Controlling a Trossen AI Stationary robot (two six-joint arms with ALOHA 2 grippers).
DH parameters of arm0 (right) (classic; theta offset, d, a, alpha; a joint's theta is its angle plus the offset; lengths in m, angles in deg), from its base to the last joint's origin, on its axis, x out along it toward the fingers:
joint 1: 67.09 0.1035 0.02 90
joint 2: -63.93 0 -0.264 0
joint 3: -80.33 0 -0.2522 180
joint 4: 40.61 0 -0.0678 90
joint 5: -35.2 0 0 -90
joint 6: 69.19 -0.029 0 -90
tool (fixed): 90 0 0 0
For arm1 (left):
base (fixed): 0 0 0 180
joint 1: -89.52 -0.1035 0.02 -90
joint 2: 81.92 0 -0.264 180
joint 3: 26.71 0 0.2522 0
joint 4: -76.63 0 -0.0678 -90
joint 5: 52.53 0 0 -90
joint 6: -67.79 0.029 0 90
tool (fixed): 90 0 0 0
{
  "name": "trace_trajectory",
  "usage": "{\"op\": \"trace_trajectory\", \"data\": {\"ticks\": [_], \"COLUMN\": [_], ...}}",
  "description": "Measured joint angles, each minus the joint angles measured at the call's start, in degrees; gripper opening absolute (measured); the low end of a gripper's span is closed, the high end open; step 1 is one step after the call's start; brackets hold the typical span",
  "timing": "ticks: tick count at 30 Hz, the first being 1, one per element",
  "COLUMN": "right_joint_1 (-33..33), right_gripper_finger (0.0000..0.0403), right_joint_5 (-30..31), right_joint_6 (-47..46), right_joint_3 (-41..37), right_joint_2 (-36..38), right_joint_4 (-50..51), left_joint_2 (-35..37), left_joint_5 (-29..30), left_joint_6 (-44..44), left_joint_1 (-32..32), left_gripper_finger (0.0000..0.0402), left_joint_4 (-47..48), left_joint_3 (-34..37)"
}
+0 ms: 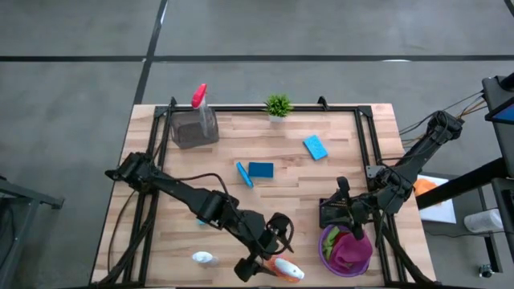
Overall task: Pick & Place Kitchen Items
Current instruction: Put the orange spray bottle into the gray bin
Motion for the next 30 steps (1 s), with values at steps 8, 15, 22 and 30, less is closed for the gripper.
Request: {"op": "trace_trajectory", "data": {"ticks": [8,15,22,30], "right_joint_1": [0.0,0.0,-0.04,-0.04], "right_gripper_finger": [0.0265,0.0265,0.0265,0.0265], "right_joint_5": [0.0,0.0,0.0,0.0], "right_joint_6": [0.0,0.0,0.0,-0.26], "right_joint_3": [0.0,0.0,0.0,0.0], "right_joint_2": [0.0,0.0,-0.02,-0.02], "right_joint_4": [0.0,0.01,0.0,0.42], "left_joint_2": [-0.09,-1.36,-6.75,-7.5], "left_joint_5": [-1.55,-2.27,-3.68,-3.68], "left_joint_6": [-0.03,-0.37,-0.39,-0.34], "left_joint_1": [-0.1,-0.07,-0.11,-0.1], "left_gripper_finger": [0.0312,0.0347,0.0365,0.0325], "left_joint_4": [-1.87,-3.46,-1.81,1.87], "left_joint_3": [2.24,1.8,-2.21,-7.8]}}
